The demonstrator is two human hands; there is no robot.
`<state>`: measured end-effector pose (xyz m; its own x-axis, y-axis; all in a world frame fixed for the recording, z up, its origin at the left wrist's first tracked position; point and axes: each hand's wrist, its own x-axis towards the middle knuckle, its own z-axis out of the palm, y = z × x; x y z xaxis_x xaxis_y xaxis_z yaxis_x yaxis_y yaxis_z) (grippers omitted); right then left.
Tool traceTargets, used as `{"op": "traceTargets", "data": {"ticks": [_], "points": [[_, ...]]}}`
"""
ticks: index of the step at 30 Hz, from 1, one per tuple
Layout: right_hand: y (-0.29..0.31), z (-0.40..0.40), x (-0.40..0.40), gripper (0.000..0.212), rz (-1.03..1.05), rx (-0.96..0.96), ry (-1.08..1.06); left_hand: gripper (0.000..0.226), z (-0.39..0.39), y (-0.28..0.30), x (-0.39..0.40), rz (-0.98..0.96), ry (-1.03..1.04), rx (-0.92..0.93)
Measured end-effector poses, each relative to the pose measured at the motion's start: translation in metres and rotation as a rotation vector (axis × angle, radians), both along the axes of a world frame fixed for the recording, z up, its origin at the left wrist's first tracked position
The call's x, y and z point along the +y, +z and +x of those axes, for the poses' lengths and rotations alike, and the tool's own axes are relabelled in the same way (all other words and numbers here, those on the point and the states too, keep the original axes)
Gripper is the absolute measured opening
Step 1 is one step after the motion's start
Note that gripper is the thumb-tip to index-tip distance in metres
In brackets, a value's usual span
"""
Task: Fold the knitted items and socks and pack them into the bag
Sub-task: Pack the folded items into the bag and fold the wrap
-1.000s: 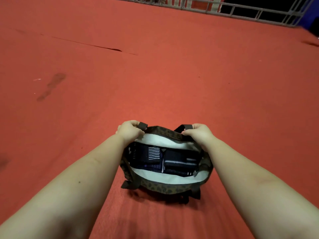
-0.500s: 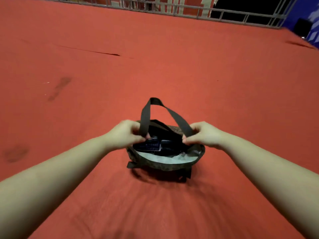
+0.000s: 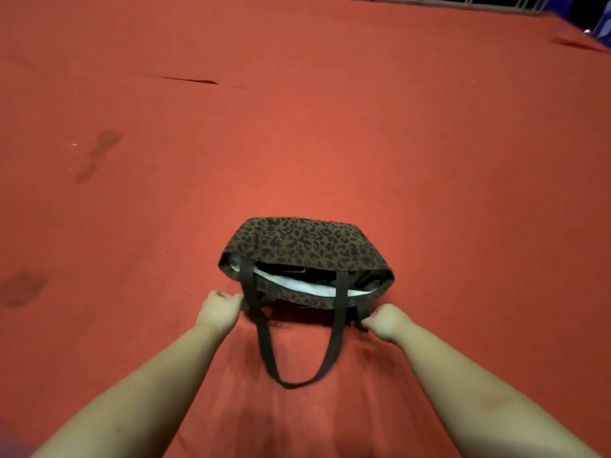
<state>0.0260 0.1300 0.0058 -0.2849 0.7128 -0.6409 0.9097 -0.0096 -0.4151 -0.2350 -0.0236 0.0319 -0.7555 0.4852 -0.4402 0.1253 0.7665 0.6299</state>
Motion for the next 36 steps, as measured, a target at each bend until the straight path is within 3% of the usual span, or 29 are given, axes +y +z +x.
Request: {"op": "traceTargets", "data": {"ticks": [2, 10, 15, 18, 21, 26, 30, 36], "points": [[-0.008, 0.001, -0.003, 0.050, -0.028, 0.003, -0.118, 0.048, -0.003, -0.001, 0.010, 0.070, 0.083, -0.131], [-0.017, -0.023, -0.005, 0.034, 0.094, 0.363, -0.621, 0.047, 0.000, -0.021, 0.030, 0.232, 0.047, -0.255], [-0.014, -0.042, 0.008, 0.031, -0.021, 0.465, -0.575, 0.031, 0.003, -0.014, 0.039, 0.234, 0.042, -0.522], [-0.014, -0.057, 0.017, 0.018, -0.119, 0.498, -0.542, 0.034, 0.001, -0.019, 0.042, 0.179, -0.043, -0.630], [-0.010, -0.069, 0.024, 0.026, -0.119, 0.527, -0.558, 0.034, 0.000, -0.022, 0.045, 0.141, -0.097, -0.712], [0.007, -0.076, 0.032, 0.039, -0.078, 0.551, -0.653, 0.038, 0.006, -0.021, 0.052, 0.216, -0.022, -0.754], [0.020, -0.074, 0.036, 0.037, -0.096, 0.597, -0.685, 0.042, 0.007, -0.019, 0.051, 0.197, -0.049, -0.763], [0.060, -0.080, 0.046, 0.037, -0.043, 0.718, -0.672, 0.049, -0.013, 0.008, 0.054, 0.325, 0.200, -0.875]]}}
